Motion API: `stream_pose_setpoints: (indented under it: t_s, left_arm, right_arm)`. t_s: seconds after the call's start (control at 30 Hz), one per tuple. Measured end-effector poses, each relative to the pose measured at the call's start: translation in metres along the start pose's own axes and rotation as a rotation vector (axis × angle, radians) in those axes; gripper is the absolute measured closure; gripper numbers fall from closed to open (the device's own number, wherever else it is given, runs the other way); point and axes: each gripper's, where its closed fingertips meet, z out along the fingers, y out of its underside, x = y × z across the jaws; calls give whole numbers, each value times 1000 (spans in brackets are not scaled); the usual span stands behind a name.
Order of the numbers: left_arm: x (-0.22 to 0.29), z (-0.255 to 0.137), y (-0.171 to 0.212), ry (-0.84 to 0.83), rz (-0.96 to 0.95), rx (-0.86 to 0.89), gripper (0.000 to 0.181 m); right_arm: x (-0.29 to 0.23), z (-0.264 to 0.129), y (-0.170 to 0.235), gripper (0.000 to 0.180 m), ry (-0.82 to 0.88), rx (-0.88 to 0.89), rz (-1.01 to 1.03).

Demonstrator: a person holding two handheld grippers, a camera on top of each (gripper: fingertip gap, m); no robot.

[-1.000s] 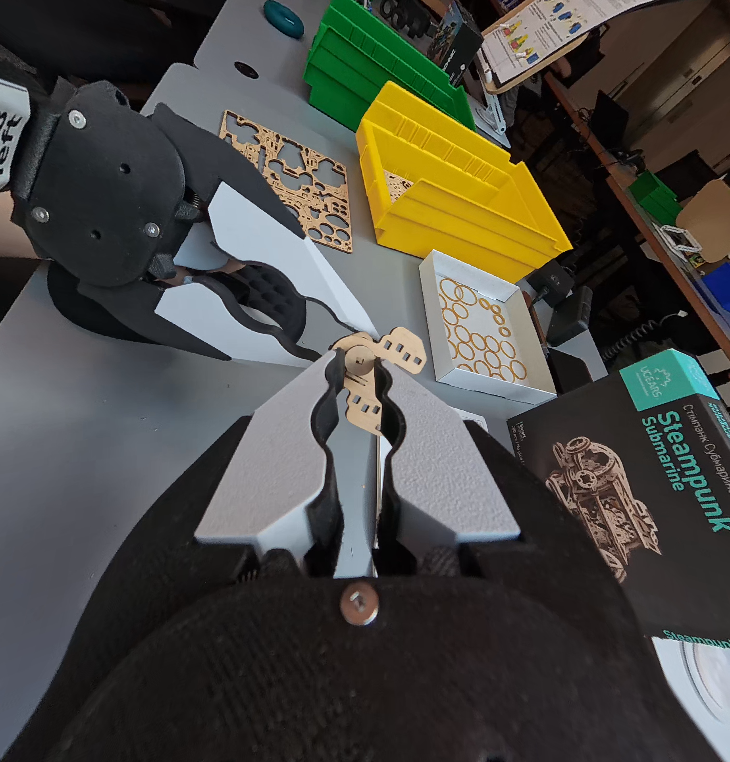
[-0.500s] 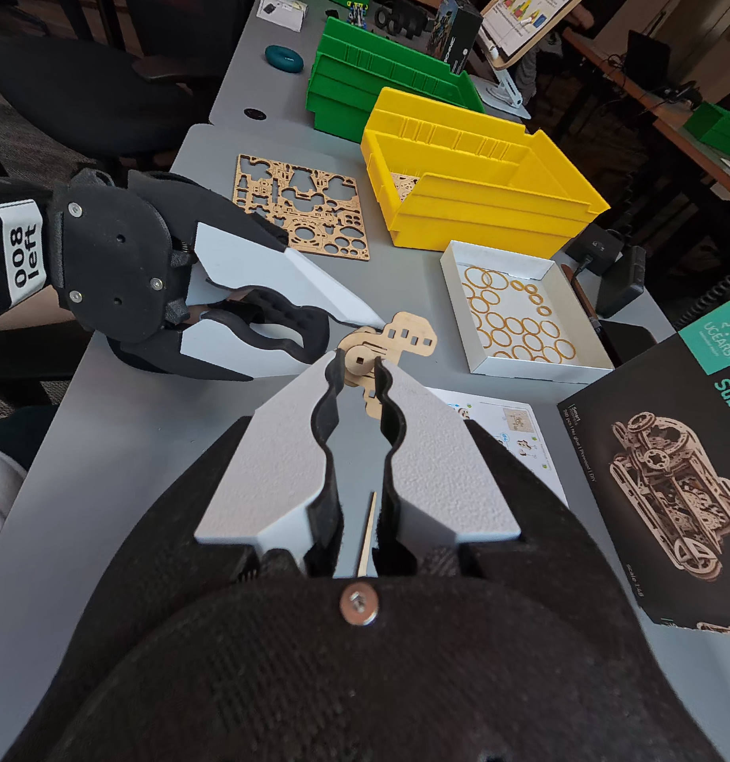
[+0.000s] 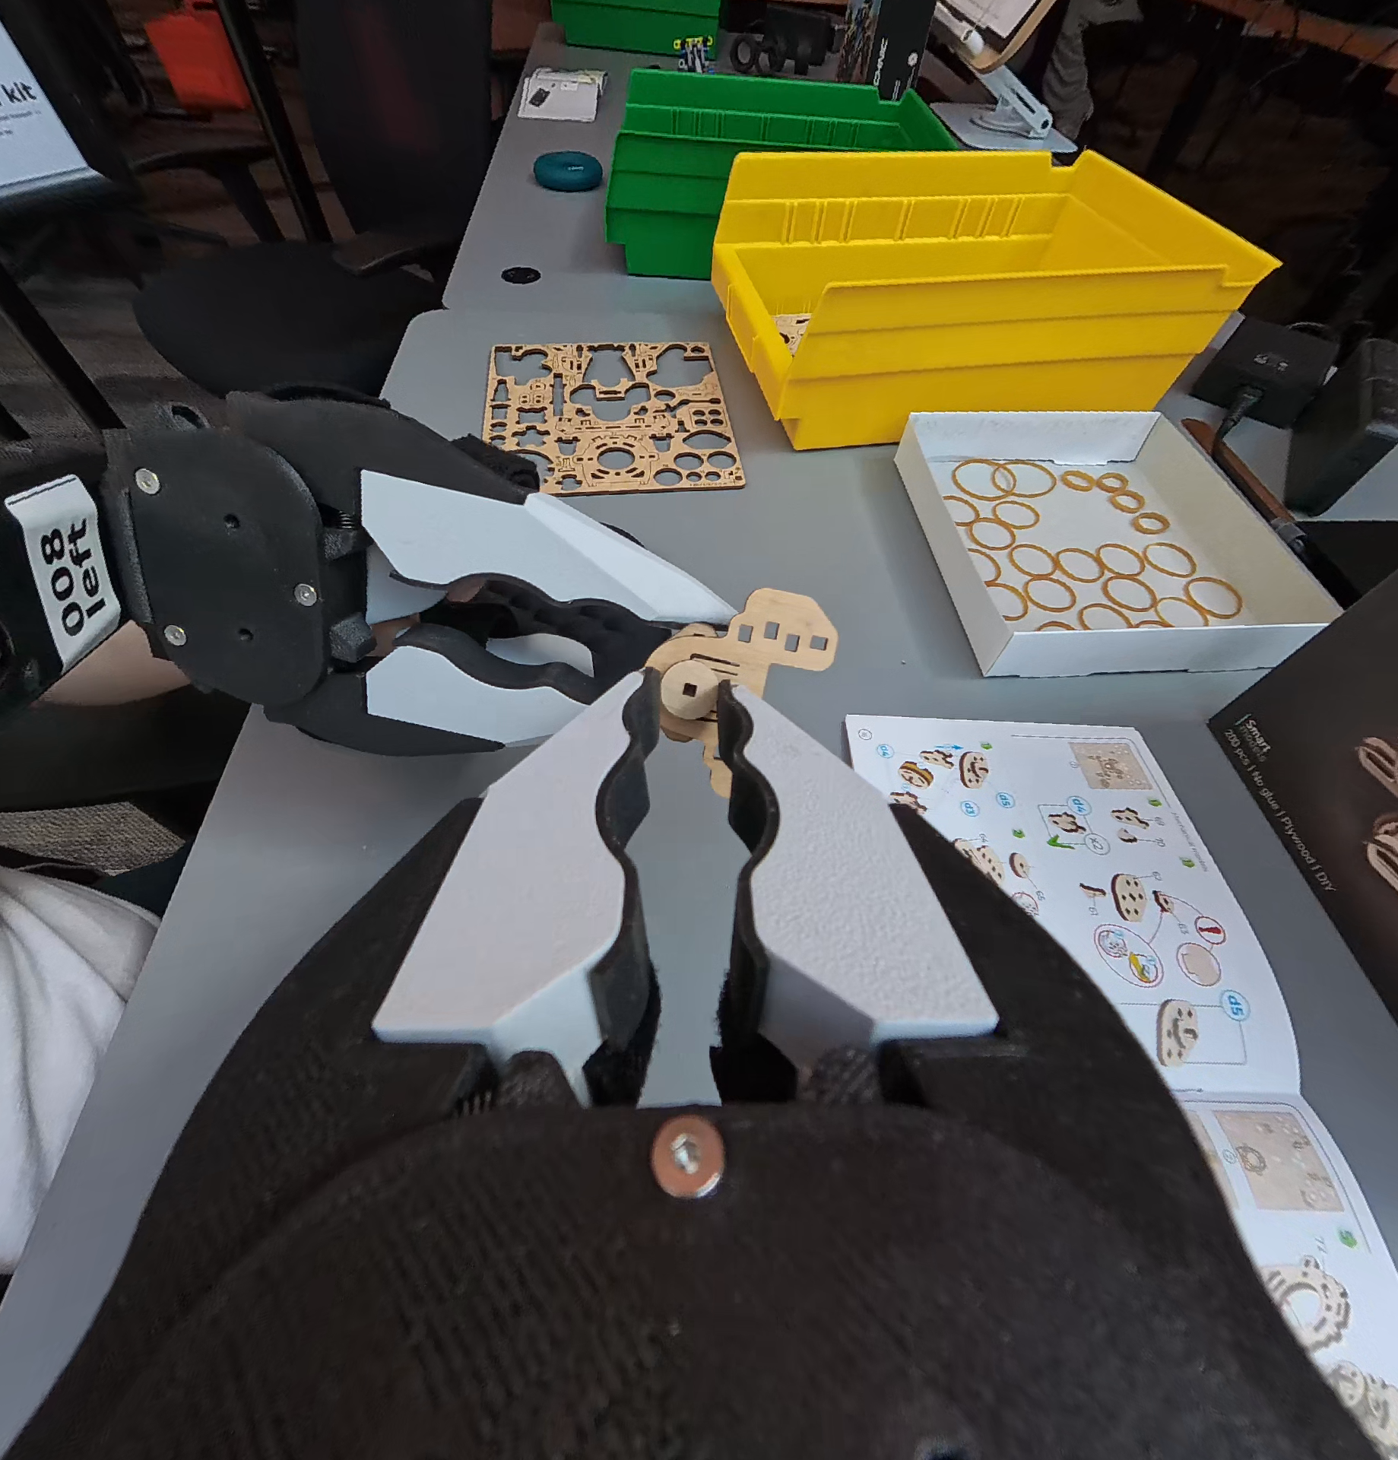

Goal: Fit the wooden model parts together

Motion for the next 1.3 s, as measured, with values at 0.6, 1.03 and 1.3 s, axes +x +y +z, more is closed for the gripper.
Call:
stream_pose_setpoints:
  t_s: [0.6, 1.03, 1.3]
  left_arm:
    - [3, 3, 9, 38, -58, -66, 159]
    - [-1, 2, 10, 12, -54, -70, 160]
    - [-4, 1, 9, -5, -62, -66, 160]
  right_arm:
    - [3, 9, 2, 168, 119, 22, -21]
    - [2, 10, -2, 167, 206, 55, -83]
    - [2, 10, -5, 167, 239, 68, -115]
